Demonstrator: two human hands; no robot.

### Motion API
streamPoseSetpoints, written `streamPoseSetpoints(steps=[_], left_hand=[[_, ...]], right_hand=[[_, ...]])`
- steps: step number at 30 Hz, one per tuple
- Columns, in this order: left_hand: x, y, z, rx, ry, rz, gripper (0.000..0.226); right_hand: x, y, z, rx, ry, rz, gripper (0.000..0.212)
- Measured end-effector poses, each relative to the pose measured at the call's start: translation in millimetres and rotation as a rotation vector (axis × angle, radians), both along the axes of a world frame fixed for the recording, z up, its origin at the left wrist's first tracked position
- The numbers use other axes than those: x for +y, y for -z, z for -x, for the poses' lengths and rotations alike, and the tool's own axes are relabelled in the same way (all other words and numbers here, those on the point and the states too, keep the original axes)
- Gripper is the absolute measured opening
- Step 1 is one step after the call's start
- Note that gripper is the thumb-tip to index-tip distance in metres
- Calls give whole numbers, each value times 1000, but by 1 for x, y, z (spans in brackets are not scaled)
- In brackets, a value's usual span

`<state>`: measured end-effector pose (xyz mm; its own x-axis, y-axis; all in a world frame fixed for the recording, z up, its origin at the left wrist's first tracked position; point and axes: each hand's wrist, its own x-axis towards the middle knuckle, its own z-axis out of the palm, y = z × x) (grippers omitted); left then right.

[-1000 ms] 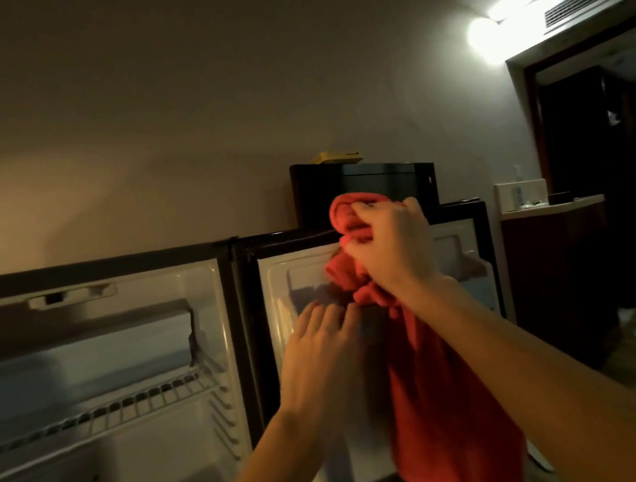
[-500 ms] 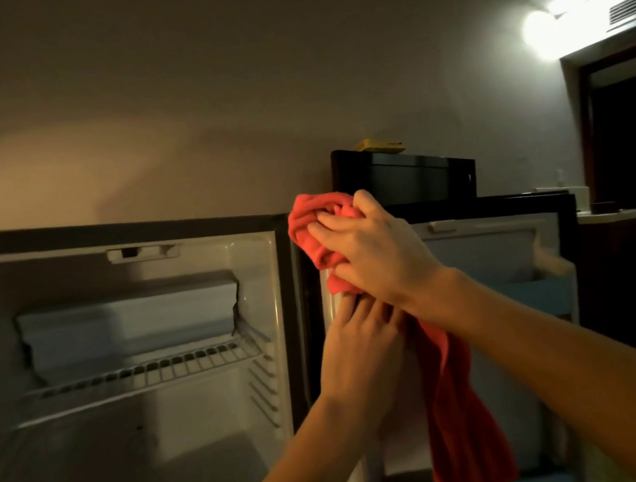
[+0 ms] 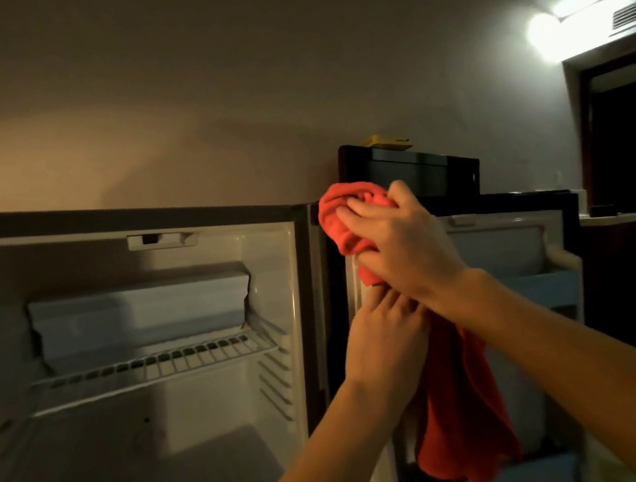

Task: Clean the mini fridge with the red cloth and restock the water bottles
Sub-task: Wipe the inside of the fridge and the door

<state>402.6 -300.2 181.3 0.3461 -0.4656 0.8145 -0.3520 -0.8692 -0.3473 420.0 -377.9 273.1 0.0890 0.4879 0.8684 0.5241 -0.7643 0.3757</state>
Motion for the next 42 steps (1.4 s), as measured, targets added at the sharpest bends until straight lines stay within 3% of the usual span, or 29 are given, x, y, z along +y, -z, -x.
streamPoseSetpoints(steps=[7,13,16,23,28,32,36,42], left_hand=[[0,-2,-6,-26,-24,2,48],[2,-1,-6,27,-145,-39,62],[1,3,-7,48,-213,-40,69],[16,10,8,53,-233,-151,73],[54,38,30,99,-125,-138,74],[94,73,47,153,-139,-83,57],[137,103,65,262,-258,5,48],[172,135,77,322,-325,85,50]], right_hand=[[-100,-5,-30,80,164,-160,51],[-208,-8,-42,296,305,-417,27],[-226,-5,-45,355,333,-485,41],[-181,5,-39,318,91,-524,39],[-107,2,-2,157,-97,-437,44],[-37,2,26,113,-202,-340,46],[23,23,37,270,-55,-189,38],[69,78,43,183,309,-61,43]])
